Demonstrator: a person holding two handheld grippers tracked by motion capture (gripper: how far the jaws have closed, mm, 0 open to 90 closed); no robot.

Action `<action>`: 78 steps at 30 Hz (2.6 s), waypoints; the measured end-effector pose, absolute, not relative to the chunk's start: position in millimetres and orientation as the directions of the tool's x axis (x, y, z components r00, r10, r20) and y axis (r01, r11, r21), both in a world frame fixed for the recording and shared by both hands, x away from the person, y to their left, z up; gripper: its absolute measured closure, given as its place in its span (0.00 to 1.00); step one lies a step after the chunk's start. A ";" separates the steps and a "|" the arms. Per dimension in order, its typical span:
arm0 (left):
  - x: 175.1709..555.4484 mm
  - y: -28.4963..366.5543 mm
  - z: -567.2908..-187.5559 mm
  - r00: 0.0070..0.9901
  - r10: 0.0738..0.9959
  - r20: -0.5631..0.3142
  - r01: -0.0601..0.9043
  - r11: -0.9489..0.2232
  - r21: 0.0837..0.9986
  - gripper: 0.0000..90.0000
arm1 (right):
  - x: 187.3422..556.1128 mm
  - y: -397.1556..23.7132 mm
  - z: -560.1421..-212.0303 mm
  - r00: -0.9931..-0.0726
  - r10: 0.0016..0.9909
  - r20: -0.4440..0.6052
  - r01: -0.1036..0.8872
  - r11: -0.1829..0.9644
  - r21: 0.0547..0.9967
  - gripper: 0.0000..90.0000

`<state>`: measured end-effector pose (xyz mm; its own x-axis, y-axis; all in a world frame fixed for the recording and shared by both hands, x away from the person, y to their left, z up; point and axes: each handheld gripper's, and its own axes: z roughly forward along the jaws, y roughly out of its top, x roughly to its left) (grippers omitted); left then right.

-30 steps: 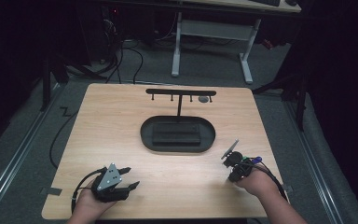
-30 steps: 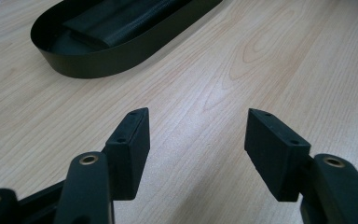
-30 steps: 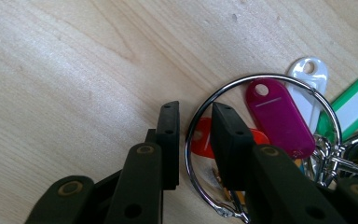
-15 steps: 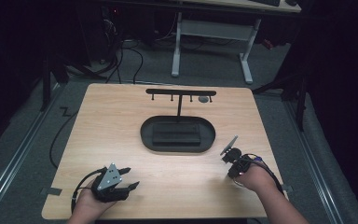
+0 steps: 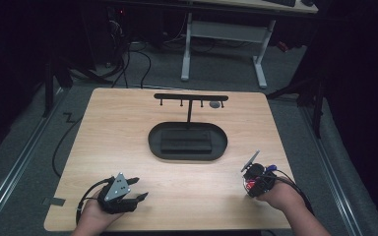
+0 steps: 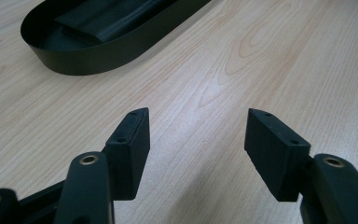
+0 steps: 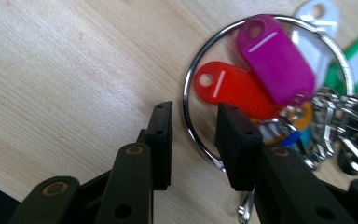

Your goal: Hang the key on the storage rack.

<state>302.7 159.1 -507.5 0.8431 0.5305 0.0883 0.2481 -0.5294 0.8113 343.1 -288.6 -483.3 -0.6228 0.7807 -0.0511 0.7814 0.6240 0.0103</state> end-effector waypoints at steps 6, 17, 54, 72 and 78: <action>303.8 159.9 -508.7 0.843 0.532 0.083 0.255 -0.531 0.808 0.46 | 348.4 -281.9 -486.7 -0.638 0.770 -0.012 0.770 0.638 0.019 0.80; 302.6 163.7 -507.8 0.840 0.537 0.080 0.256 -0.522 0.814 0.46 | 356.7 -278.7 -486.8 -0.656 0.755 0.007 0.755 0.656 -0.026 0.97; 304.3 161.9 -509.4 0.841 0.535 0.076 0.260 -0.524 0.811 0.45 | 335.4 -281.6 -379.7 -0.736 0.662 -0.145 0.663 0.747 0.048 0.98; 305.7 163.4 -510.4 0.834 0.547 0.072 0.269 -0.517 0.813 0.45 | 335.7 -284.5 -340.1 -0.726 0.672 -0.143 0.670 0.739 0.072 0.98; 306.2 162.0 -510.3 0.838 0.541 0.070 0.267 -0.520 0.811 0.45 | 337.5 -284.9 -323.2 -0.722 0.675 -0.154 0.672 0.737 0.075 0.98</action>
